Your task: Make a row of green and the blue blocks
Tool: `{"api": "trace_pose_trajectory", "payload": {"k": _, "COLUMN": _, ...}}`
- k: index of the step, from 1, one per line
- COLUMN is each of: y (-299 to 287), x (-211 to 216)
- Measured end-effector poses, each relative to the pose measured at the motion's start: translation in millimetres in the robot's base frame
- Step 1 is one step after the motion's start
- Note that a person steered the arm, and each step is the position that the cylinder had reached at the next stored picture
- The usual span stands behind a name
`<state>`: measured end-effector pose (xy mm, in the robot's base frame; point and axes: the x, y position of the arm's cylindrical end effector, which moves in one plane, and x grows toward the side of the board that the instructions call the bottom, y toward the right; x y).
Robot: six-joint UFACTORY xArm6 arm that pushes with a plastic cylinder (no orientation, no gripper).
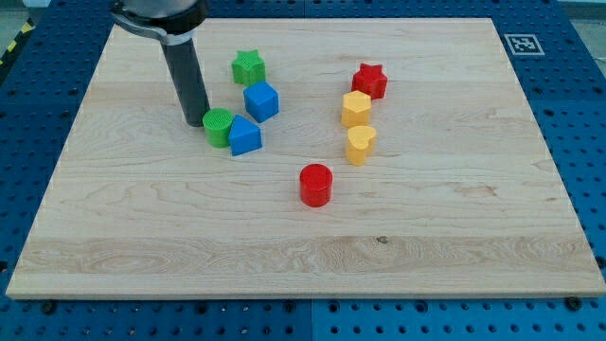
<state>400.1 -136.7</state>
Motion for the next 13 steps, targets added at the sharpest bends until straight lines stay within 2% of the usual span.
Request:
{"api": "trace_pose_trajectory", "payload": {"k": 2, "y": 22.0, "x": -2.3}}
{"api": "trace_pose_trajectory", "payload": {"k": 4, "y": 1.1, "x": 38.3}}
{"api": "trace_pose_trajectory", "payload": {"k": 7, "y": 52.5, "x": 35.7}}
{"api": "trace_pose_trajectory", "payload": {"k": 10, "y": 32.3, "x": 34.8}}
{"api": "trace_pose_trajectory", "payload": {"k": 11, "y": -4.9, "x": 21.5}}
{"api": "trace_pose_trajectory", "payload": {"k": 12, "y": -41.2, "x": -27.8}}
{"api": "trace_pose_trajectory", "payload": {"k": 13, "y": -46.4, "x": -99.8}}
